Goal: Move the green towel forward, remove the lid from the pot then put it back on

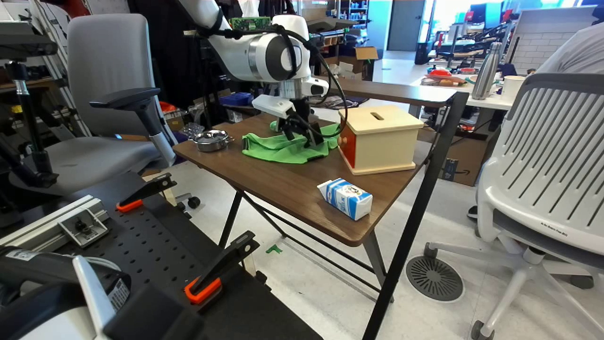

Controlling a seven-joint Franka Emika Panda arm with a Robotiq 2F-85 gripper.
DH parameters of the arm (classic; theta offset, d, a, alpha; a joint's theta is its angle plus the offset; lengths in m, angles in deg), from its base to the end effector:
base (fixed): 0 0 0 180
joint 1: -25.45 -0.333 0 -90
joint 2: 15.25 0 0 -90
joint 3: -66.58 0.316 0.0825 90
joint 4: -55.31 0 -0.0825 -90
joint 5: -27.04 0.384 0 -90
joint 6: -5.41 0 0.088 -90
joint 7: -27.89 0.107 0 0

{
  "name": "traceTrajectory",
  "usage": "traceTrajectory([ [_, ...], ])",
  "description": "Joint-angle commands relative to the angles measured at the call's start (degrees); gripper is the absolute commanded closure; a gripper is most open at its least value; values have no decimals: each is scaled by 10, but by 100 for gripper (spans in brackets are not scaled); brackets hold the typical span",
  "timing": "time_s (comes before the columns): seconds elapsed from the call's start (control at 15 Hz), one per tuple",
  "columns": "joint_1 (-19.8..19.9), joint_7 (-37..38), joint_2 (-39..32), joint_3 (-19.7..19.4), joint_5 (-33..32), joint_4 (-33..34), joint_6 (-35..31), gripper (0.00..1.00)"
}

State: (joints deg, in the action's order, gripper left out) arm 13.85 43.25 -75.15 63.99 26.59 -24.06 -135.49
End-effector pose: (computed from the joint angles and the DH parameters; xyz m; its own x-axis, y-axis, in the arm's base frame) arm 0.7091 0.1188 0.0790 0.9959 -0.0809 0.0393 -0.0823 -0.9960 0.0351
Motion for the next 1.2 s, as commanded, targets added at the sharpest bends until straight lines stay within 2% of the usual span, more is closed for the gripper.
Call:
traceTrajectory([
  [0.0,-9,17,-49,-7,-7,76,29,0],
  [0.27,-10,22,-51,-8,-7,95,42,0],
  [0.4,-12,21,-34,-8,-9,80,45,0],
  [0.73,-3,2,60,5,-2,-25,16,0],
  [0.87,0,0,117,7,0,-85,3,0],
  [1.13,20,-42,225,34,12,-183,3,0],
])
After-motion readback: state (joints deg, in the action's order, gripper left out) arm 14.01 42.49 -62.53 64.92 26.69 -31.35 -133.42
